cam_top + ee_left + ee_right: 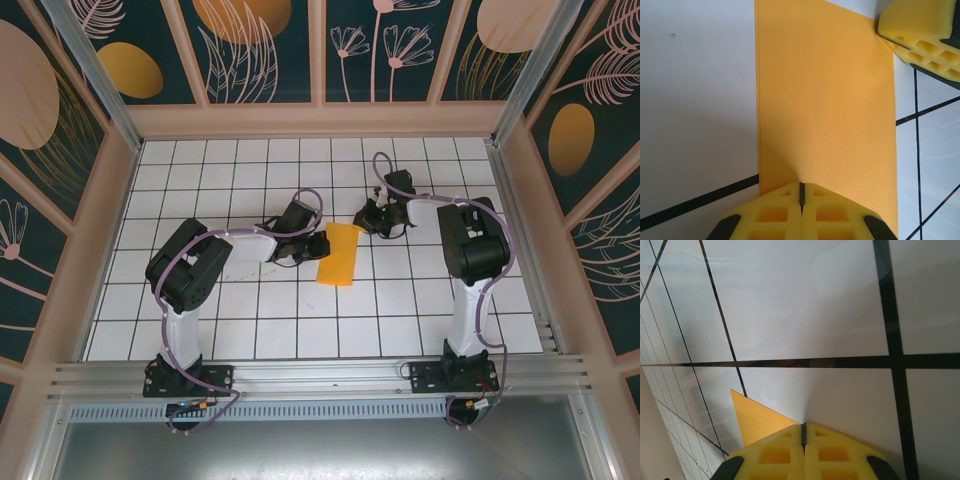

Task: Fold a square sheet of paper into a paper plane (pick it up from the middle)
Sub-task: Fold the square sheet of paper in half at the center of the table.

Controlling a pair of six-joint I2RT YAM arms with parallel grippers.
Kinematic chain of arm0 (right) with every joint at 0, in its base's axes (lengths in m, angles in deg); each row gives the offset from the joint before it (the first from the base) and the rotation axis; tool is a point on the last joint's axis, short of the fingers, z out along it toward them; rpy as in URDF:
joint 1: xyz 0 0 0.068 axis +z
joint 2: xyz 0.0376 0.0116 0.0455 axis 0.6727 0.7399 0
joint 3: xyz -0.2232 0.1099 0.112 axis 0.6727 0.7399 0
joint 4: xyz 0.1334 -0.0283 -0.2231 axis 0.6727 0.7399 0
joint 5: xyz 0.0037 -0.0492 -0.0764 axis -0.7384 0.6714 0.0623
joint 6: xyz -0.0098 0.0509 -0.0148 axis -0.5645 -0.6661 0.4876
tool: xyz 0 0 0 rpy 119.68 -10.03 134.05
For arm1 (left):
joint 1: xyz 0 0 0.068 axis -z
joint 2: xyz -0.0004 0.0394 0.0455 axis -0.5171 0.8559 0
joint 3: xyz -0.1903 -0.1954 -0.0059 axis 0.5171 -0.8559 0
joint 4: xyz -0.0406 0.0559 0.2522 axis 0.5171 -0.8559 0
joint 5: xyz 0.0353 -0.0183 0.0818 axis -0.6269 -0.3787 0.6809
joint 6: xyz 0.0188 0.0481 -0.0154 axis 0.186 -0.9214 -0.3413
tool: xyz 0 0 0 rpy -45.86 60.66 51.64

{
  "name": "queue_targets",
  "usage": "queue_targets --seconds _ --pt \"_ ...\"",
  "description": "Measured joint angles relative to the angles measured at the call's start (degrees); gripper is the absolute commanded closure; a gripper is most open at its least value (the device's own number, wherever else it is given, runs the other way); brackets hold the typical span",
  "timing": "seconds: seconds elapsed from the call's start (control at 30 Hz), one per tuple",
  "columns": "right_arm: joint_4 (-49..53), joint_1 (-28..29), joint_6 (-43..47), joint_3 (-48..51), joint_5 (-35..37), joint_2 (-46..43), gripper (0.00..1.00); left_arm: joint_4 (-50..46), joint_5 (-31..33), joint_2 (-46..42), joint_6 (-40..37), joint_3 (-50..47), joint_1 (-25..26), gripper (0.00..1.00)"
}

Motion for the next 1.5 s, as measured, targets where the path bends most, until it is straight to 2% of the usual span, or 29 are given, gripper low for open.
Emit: queue_targets --seconds 0.37,0.57,1.1,1.5 --pt "0.5 1.2 0.0 1.9 -2.2 -7.2 1.0 0.0 0.1 -0.1 0.0 0.0 0.0 1.0" --pt "-0.5 1.8 -0.7 6.5 -2.3 -6.8 1.0 0.0 0.1 -0.1 0.0 0.0 0.0 1.0" --pt "-0.9 2.0 0.2 7.7 -0.9 -4.9 1.0 0.0 0.1 -0.1 0.0 -0.1 0.0 1.0" --pt "-5.3 5.0 -0.7 14.7 -3.4 -12.5 1.0 0.0 0.2 -0.1 0.0 -0.1 0.0 1.0"
